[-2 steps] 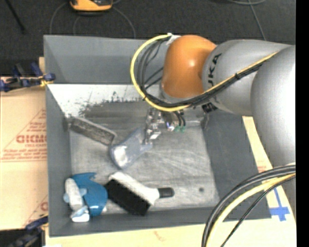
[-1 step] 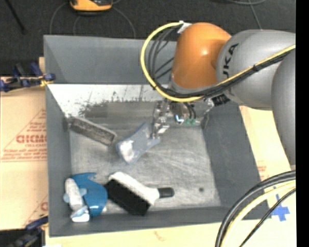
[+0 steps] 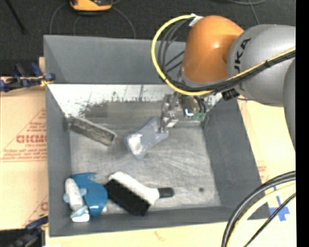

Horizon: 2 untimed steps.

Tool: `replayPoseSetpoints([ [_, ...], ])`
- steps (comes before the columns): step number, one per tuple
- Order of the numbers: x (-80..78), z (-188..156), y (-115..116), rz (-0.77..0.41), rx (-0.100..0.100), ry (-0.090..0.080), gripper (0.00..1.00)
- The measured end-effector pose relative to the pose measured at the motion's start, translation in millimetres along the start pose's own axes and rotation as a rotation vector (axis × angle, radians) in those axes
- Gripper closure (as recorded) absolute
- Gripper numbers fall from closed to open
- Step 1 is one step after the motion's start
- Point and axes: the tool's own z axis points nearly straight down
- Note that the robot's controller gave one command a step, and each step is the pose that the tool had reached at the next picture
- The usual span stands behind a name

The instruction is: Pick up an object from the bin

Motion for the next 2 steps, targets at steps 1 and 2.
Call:
replayPoseSetpoints([
  [1,4.0,21.8,18.6,-0.023,-0.003,0.012,1.0],
  [2,-8.0,13.6,24.7,-0.019,-0.004,0.01,1.0],
])
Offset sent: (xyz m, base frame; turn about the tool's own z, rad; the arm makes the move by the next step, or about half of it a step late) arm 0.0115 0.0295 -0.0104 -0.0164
